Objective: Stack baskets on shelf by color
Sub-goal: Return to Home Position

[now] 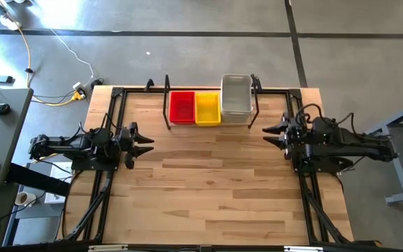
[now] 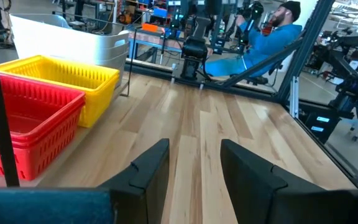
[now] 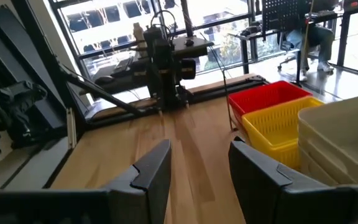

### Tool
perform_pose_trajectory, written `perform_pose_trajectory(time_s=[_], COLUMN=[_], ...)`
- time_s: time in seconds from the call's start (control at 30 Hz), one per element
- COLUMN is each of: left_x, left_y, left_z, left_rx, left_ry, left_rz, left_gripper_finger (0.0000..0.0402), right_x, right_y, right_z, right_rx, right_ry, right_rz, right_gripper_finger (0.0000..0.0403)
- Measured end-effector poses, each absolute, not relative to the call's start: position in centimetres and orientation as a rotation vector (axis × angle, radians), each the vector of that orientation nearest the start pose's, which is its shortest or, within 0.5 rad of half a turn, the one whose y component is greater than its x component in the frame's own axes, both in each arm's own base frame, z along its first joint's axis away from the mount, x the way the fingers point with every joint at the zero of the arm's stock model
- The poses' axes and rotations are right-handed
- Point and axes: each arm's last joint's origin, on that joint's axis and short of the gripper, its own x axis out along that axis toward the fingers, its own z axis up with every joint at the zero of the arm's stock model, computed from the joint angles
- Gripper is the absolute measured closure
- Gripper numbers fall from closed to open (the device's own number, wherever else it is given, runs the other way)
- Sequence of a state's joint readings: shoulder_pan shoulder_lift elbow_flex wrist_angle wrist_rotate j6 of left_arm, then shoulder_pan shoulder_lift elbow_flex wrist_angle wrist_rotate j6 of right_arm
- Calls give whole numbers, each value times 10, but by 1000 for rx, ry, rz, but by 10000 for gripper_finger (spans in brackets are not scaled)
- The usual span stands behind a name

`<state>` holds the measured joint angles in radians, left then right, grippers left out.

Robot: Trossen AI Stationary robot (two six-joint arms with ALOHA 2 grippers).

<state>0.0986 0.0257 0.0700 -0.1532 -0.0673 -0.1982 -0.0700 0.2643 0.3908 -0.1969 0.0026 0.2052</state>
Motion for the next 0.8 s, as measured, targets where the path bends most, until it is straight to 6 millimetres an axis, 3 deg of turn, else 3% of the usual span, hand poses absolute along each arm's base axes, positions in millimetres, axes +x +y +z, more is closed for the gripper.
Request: perform_pose_trajectory(time_s=[0.47,0.8], left_x=[94,94], left_y=[11,11], left_z=[171,171], left_rx=[-199,-199], left_ry=[92,92], left_rz=[176,172], left_gripper_finger=[268,268], right_x=[87,95], right_y=[-6,-6], right_z=[213,182], right_rx=[198,205], right_ry=[-39,-96], right_rz=[-63,-50], right_gripper_finger=[259,259])
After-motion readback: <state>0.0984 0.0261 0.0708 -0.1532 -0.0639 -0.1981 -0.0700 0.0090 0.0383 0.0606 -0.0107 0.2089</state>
